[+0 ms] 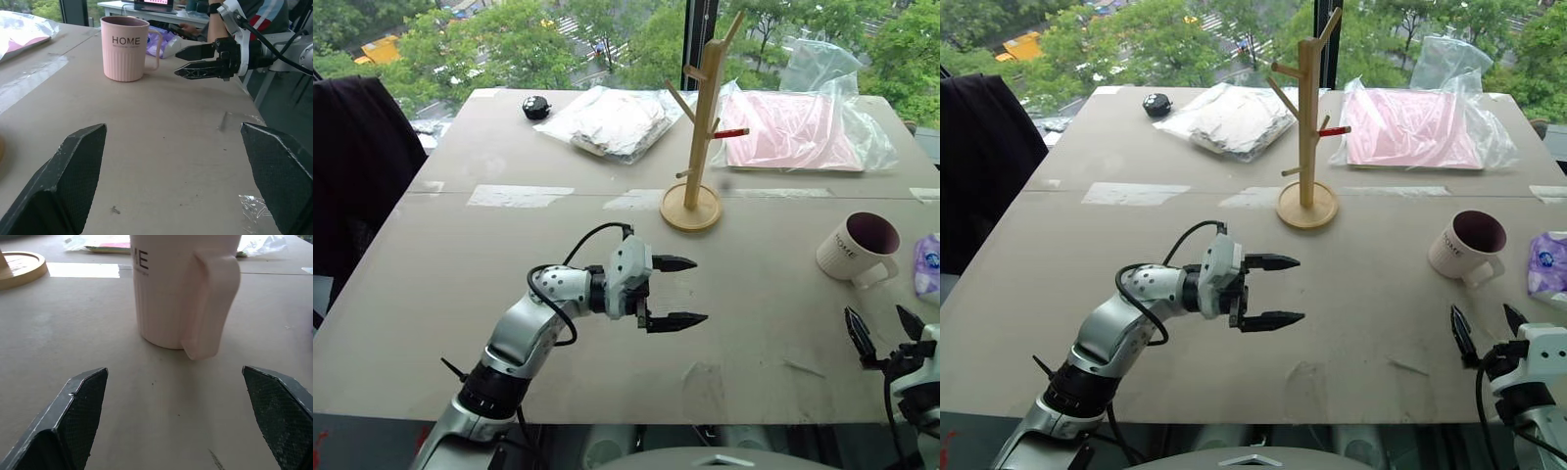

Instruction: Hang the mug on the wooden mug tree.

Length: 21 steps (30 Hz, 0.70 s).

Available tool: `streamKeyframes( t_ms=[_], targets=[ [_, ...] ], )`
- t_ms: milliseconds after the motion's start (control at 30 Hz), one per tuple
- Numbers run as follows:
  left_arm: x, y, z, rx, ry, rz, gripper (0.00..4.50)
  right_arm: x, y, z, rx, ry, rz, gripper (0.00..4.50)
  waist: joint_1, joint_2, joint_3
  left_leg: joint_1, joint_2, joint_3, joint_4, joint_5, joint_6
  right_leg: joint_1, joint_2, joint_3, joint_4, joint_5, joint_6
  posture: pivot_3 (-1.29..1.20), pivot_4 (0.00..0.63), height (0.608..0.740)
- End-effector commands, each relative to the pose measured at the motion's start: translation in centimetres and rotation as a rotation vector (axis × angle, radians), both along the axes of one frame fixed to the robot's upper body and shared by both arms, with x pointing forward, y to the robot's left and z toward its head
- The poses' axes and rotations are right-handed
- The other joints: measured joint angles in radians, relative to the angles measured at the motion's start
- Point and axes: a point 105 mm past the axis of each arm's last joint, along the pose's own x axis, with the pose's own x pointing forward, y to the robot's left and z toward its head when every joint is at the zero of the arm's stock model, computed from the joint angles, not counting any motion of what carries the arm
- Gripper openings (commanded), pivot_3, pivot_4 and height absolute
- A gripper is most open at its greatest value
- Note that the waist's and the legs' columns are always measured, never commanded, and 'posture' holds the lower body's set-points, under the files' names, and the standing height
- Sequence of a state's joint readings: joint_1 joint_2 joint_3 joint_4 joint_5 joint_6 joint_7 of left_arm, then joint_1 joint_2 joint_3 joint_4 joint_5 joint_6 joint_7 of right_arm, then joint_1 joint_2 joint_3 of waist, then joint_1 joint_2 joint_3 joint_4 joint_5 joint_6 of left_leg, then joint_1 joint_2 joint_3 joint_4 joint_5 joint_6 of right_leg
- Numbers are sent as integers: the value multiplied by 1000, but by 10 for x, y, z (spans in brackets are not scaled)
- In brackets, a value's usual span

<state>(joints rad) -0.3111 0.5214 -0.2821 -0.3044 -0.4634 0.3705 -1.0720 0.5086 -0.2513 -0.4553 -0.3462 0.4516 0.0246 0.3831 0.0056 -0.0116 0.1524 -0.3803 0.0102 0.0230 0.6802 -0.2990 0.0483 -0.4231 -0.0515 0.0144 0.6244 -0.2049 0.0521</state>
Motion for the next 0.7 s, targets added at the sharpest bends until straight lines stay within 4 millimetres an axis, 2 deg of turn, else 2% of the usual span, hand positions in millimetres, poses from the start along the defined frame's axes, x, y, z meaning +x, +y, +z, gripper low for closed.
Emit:
streamKeyframes(
  t_ms=[33, 333, 700],
  targets=[
    [-5, -7, 20, 2, -69, -58, 4500, 5, -10, 14, -28, -71, -96, 4449, 0, 0, 0, 0, 0, 0, 0, 0, 0, 0, 0, 0, 0, 0, 1, 0, 150, 740],
    [-2, -13, 34, 12, -114, -59, 4500, 33, -6, 9, -6, -88, -117, 4449, 0, 1, 1, -1, 0, 0, 1, 0, 0, 0, 1, 0, 1, 0, -1, 0, 150, 740],
    [11, -19, 43, 16, -149, 84, 4500, 47, -13, 8, -12, -101, -155, 4449, 4, 1, 1, 0, -1, 0, 2, 0, 0, 0, 1, 1, 1, 1, -1, 0, 150, 740]
  ],
)
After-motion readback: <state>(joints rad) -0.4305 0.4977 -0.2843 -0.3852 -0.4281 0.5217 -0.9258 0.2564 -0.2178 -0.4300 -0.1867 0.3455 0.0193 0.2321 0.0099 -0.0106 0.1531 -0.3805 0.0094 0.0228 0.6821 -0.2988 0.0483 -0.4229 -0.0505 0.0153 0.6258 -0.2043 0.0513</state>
